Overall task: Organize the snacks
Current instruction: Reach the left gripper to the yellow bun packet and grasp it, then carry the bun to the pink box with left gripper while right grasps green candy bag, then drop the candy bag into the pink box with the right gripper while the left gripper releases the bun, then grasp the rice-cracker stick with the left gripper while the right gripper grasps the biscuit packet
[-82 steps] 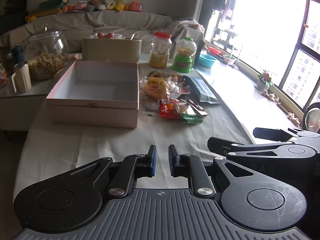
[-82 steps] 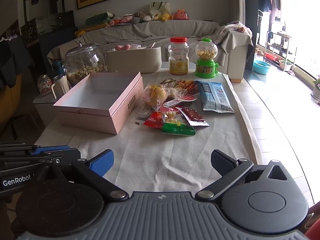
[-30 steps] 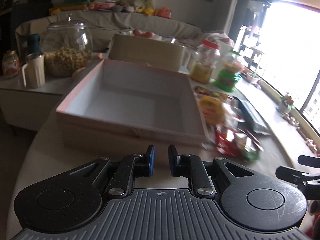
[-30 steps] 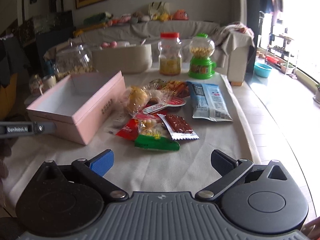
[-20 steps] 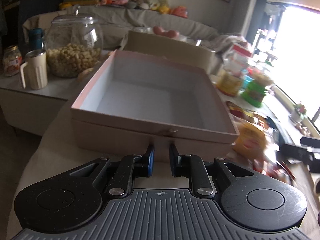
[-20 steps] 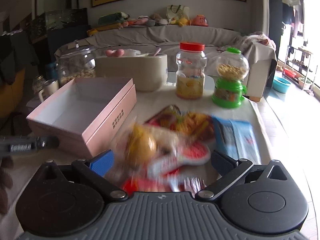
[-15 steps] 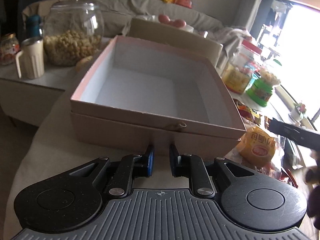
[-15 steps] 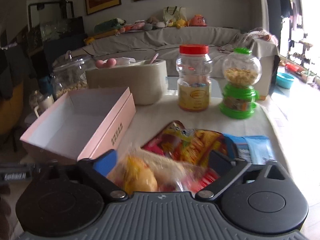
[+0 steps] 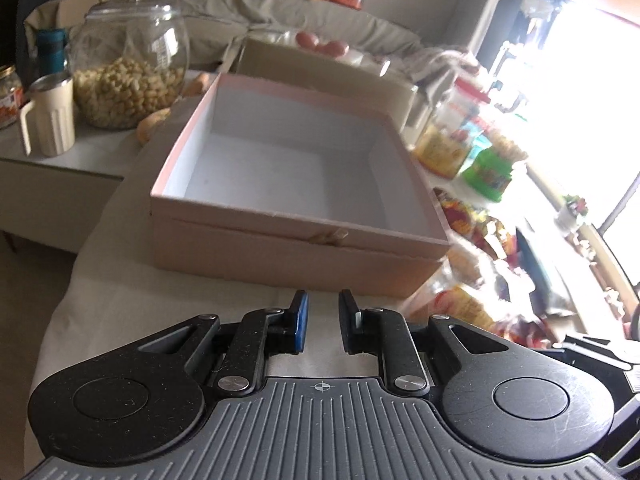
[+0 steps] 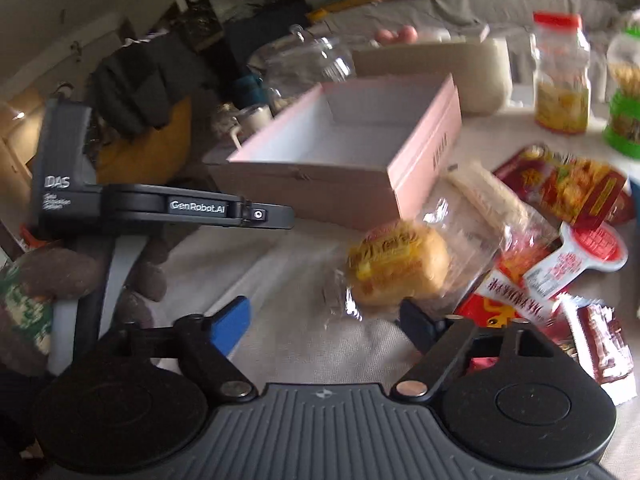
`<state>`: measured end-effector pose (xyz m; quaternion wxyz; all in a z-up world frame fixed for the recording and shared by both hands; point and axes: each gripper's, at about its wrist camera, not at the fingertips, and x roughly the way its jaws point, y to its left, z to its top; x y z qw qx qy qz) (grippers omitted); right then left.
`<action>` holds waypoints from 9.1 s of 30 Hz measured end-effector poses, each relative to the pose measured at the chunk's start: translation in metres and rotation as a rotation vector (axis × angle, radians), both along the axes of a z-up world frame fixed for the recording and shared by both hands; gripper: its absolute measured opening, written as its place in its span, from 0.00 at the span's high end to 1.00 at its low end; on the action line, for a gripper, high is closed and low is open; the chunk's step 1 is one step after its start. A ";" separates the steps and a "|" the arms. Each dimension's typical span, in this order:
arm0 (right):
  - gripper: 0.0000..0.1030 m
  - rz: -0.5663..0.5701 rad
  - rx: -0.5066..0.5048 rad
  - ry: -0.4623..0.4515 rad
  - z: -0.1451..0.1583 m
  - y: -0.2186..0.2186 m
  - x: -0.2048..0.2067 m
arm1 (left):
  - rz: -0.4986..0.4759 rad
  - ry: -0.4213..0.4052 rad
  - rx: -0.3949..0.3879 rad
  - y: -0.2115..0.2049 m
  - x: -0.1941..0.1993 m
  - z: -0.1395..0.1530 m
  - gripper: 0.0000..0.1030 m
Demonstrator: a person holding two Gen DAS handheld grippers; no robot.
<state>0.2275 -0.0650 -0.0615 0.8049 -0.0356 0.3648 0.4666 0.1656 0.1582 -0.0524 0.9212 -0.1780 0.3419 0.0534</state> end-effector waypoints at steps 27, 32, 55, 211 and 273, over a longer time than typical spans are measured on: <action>0.01 -0.501 -0.047 -0.028 -0.039 -0.080 0.019 | -0.404 -0.039 0.320 -0.100 0.068 -0.005 0.84; 0.01 -0.398 -0.068 -0.058 -0.040 -0.085 -0.009 | -0.514 -0.025 0.265 -0.100 0.058 -0.002 0.85; 0.00 -0.353 -0.124 -0.105 -0.041 -0.087 -0.039 | -0.918 0.076 0.735 -0.143 -0.039 0.000 0.76; 0.20 -0.408 -0.144 -0.124 -0.013 -0.073 -0.060 | -0.282 0.083 0.122 -0.096 -0.025 -0.013 0.63; 0.63 -0.206 -0.234 -0.197 -0.027 -0.037 -0.112 | -0.204 0.093 0.112 -0.080 -0.064 -0.026 0.66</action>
